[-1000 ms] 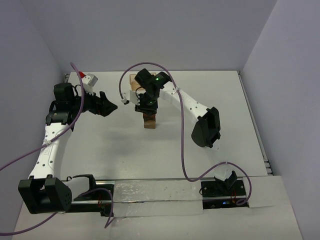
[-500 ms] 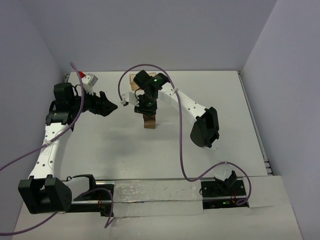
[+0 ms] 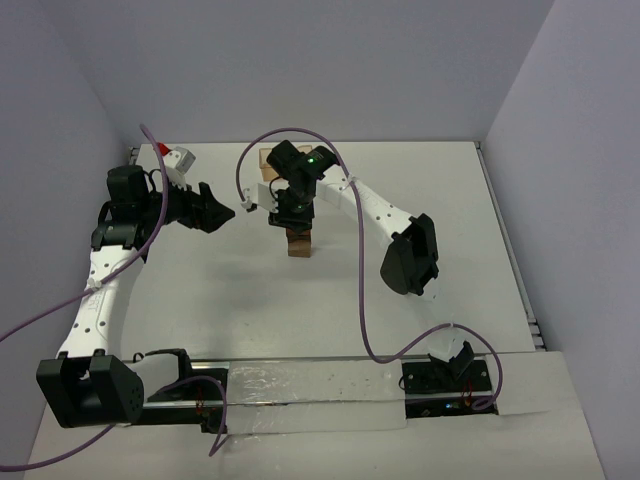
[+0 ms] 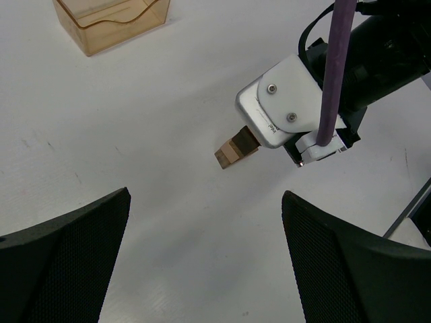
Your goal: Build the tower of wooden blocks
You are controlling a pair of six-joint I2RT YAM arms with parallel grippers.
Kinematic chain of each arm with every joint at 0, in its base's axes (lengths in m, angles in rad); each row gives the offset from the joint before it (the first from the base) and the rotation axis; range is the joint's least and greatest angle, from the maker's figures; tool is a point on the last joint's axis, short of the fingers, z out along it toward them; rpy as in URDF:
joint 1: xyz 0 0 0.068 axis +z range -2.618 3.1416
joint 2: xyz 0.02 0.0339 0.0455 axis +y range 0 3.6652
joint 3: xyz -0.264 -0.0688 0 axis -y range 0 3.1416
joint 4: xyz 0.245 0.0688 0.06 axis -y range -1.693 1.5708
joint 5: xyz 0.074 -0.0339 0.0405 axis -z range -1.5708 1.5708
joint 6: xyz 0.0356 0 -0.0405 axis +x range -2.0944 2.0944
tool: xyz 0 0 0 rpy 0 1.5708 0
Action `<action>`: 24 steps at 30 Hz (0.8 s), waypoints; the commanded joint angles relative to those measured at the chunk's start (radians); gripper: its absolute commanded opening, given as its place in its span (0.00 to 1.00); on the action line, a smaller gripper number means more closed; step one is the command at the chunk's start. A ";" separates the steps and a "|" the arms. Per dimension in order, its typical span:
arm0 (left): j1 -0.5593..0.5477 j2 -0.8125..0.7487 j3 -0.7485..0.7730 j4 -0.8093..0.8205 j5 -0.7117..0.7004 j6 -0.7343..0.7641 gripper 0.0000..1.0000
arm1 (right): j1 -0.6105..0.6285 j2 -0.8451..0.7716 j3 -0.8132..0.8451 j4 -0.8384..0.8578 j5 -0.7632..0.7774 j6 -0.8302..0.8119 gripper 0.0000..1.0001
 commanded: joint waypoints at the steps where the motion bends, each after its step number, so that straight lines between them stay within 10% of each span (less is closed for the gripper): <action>1: 0.009 -0.011 0.045 0.035 0.034 -0.002 0.99 | 0.007 0.002 0.037 0.024 0.002 0.010 0.51; 7: 0.009 -0.013 0.047 0.034 0.034 -0.002 0.99 | 0.008 -0.020 0.035 0.040 0.003 0.020 0.81; 24: 0.009 0.115 0.184 -0.103 -0.060 0.042 0.99 | -0.091 -0.383 -0.094 0.291 -0.190 0.260 1.00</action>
